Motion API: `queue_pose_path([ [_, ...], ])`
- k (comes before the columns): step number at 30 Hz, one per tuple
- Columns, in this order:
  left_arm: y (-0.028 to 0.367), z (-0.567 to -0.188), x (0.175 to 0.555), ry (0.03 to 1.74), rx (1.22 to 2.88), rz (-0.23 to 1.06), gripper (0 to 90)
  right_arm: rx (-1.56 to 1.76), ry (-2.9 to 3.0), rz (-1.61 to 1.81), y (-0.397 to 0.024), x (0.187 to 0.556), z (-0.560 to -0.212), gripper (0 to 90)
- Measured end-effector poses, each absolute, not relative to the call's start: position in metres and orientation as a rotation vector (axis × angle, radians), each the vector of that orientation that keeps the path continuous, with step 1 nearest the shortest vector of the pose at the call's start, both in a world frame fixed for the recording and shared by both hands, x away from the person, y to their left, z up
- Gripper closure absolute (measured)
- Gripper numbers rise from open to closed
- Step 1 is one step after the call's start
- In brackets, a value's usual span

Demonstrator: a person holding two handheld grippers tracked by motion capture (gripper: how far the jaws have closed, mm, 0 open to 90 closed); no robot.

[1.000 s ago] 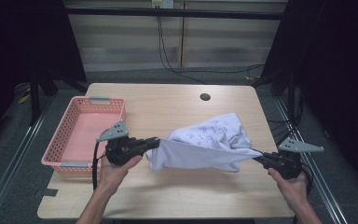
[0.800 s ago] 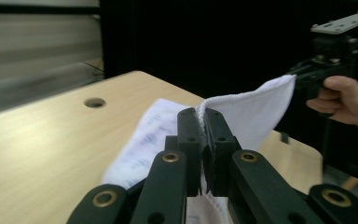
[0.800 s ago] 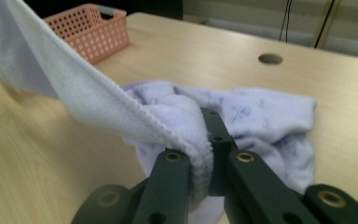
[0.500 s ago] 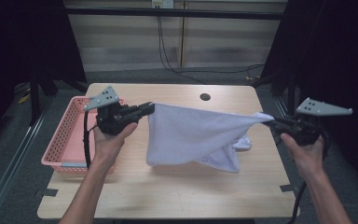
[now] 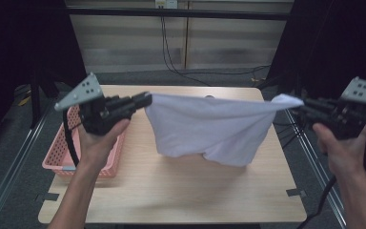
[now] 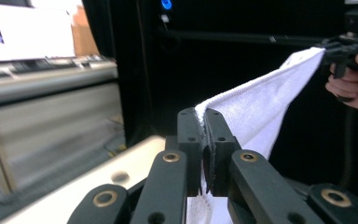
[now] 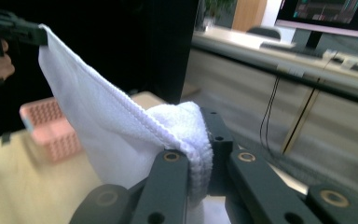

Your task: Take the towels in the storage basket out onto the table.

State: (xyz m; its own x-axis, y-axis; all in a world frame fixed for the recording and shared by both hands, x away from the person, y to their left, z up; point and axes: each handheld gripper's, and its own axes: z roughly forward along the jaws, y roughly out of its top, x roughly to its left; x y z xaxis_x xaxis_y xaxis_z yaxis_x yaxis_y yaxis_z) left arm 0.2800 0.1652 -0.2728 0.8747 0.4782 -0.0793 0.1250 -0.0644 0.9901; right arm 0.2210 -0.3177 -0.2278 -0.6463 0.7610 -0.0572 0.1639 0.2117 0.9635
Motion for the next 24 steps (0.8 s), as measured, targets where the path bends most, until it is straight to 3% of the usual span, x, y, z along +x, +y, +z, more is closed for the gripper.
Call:
queue_pose_path([
  [5, 0.173, -0.339, 0.243, 0.518, 1.707, 0.198, 87.0, 0.936, 2.090, 1.457, -0.317, 0.191, -0.293, 87.7],
  [11, 0.186, -0.392, 0.193, 0.510, 1.809, 0.018, 86.2, 1.017, 2.278, 1.466, -0.311, 0.141, -0.368, 87.0],
  [13, 0.188, -0.404, 0.182, 0.504, 1.861, -0.009, 84.4, 1.027, 2.352, 1.423, -0.310, 0.128, -0.389, 81.3],
  [16, 0.199, -0.416, 0.174, 0.535, 1.856, -0.024, 80.3, 1.034, 2.417, 1.391, -0.314, 0.115, -0.407, 65.3],
  [20, 0.211, -0.426, 0.184, 0.611, 1.817, -0.037, 76.0, 1.091, 2.457, 1.302, -0.325, 0.108, -0.425, 47.9],
  [24, 0.200, -0.436, 0.198, 0.640, 1.853, -0.048, 72.1, 1.105, 2.497, 1.239, -0.329, 0.108, -0.434, 45.8],
])
